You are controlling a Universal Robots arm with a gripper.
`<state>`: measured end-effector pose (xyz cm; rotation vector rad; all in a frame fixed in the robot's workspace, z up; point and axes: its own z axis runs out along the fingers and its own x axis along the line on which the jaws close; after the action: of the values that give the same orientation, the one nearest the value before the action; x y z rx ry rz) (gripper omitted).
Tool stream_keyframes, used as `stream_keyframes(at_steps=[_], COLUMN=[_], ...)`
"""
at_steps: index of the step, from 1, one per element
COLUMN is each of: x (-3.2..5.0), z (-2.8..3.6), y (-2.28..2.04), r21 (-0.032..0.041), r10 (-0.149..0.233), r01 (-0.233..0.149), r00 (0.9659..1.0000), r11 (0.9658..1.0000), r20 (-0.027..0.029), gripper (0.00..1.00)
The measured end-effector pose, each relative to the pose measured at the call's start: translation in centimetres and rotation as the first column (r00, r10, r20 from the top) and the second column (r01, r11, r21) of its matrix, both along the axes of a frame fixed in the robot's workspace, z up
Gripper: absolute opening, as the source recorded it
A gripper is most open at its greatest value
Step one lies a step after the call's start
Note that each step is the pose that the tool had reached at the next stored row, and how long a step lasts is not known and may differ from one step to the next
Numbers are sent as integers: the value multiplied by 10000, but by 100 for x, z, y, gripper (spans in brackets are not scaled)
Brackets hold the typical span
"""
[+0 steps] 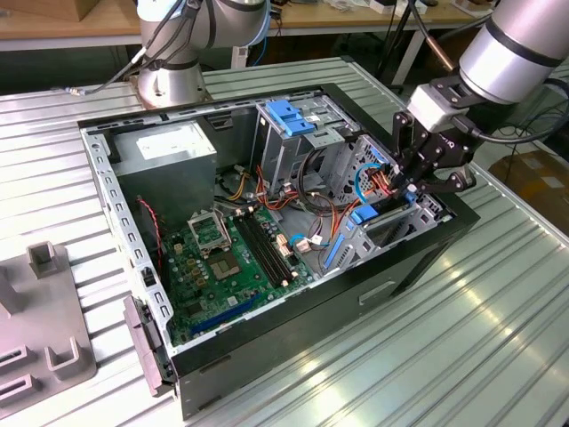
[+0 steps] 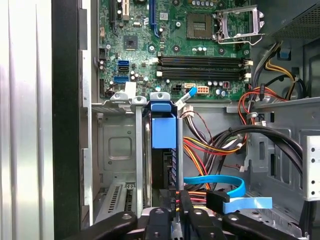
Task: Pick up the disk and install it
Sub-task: 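Insert the first disk wire, then insert the second disk wire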
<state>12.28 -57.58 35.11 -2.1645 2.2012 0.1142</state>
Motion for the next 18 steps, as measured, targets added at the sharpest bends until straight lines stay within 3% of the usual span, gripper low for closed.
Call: stream_keyframes(at_steps=[2, 18], x=[0, 0], z=[1, 17], y=[0, 0], r21=[1, 0], r10=[-1, -1], r01=[1, 1], r00=[10000, 10000], r11=[10000, 10000], r20=[0, -1], gripper=[10, 10])
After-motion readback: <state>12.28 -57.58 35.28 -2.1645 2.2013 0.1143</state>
